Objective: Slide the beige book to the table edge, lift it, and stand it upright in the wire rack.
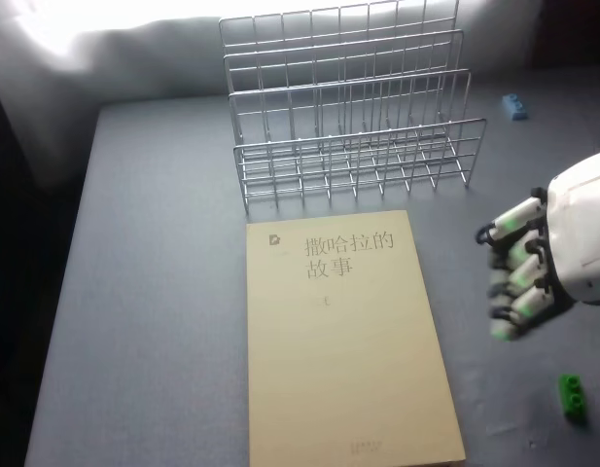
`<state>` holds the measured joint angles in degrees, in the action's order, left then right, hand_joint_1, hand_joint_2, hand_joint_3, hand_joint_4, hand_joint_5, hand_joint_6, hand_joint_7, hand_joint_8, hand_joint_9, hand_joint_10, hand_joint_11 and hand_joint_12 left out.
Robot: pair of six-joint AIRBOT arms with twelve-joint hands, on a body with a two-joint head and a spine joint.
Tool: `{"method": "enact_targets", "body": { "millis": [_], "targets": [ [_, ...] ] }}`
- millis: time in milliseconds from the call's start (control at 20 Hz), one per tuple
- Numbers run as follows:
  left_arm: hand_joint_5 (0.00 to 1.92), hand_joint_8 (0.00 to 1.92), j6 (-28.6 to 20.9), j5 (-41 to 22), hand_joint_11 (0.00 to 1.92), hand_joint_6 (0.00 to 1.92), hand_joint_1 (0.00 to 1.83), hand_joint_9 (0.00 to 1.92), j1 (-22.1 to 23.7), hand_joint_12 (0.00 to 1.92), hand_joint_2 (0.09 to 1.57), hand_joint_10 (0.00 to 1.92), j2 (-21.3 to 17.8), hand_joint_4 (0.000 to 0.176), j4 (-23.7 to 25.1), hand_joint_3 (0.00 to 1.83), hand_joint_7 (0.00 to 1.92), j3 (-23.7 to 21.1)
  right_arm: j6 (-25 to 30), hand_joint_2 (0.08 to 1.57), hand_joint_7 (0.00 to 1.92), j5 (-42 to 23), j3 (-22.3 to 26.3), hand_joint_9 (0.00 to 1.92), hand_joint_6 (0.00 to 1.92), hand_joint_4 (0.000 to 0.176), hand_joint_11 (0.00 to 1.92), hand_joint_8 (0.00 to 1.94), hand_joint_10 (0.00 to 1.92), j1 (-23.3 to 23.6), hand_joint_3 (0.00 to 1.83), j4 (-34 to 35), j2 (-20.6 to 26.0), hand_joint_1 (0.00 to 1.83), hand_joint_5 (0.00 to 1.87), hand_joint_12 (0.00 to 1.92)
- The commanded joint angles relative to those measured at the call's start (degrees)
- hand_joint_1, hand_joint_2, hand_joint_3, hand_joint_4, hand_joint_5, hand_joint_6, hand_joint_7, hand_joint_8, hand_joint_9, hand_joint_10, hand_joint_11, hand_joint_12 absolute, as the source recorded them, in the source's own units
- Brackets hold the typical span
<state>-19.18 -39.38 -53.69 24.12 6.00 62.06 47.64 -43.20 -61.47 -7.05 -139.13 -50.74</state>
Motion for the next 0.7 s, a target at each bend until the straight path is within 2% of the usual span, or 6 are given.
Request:
{"method": "enact_targets", "body": {
  "millis": [0, 50, 200, 250, 450, 650],
  "targets": [
    [0.15, 0.00, -0.5, -4.3, 0.00, 0.00, 0.35, 0.11, 0.8, 0.30, 1.05, 0.00, -0.5, 0.000, -3.1, 0.01, 0.14, 0.3, 1.4, 1.07, 0.23, 1.5, 0.0, 0.21, 0.00, 0.000, 0.00, 0.00, 0.02, 0.5, 0.02, 0.6, 0.2, 0.20, 0.23, 0.62],
    [0.13, 0.00, -0.5, -4.0, 0.00, 0.00, 0.33, 0.09, 0.9, 0.21, 1.07, 0.00, -0.5, 0.000, -3.1, 0.01, 0.12, 0.2, 2.1, 1.07, 0.22, 1.1, 0.0, 0.20, 0.00, 0.000, 0.00, 0.00, 0.01, 0.5, 0.01, -0.5, 0.1, 0.20, 0.21, 0.63],
    [0.14, 0.01, -3.1, -1.6, 0.00, 0.00, 0.31, 0.12, 1.2, 0.32, 1.05, 0.00, -0.6, 0.000, -3.1, 0.00, 0.16, -0.3, 2.2, 1.08, 0.22, 0.9, -0.1, 0.22, 0.00, 0.000, 0.00, 0.00, 0.01, 0.9, 0.00, -1.5, 0.0, 0.25, 0.21, 0.69],
    [0.15, 0.00, -4.4, -0.1, 0.00, 0.00, 0.32, 0.11, 1.3, 0.29, 1.05, 0.00, -0.6, 0.000, -3.1, 0.00, 0.16, -0.4, 2.6, 1.08, 0.23, 0.2, -0.1, 0.22, 0.00, 0.000, 0.00, 0.00, 0.01, 0.5, 0.01, -2.4, 0.0, 0.22, 0.21, 0.70],
    [0.16, 0.00, -14.3, 7.0, 0.00, 0.00, 0.31, 0.12, 1.8, 0.34, 1.06, 0.00, -0.6, 0.000, -3.1, 0.00, 0.16, -0.7, 4.2, 1.08, 0.25, -0.5, -1.3, 0.23, 0.01, 0.000, 0.00, 0.01, 0.00, -1.3, 0.00, -3.2, -1.8, 0.22, 0.23, 0.68],
    [0.16, 0.00, -18.7, 9.7, 0.00, 0.00, 0.35, 0.11, 0.9, 0.26, 1.05, 0.00, -0.4, 0.000, -3.1, 0.00, 0.16, -1.7, 3.9, 1.08, 0.23, -1.2, -3.1, 0.22, 0.00, 0.000, 0.00, 0.00, 0.00, -1.9, 0.00, -3.2, -4.8, 0.20, 0.24, 0.68]
  ]
}}
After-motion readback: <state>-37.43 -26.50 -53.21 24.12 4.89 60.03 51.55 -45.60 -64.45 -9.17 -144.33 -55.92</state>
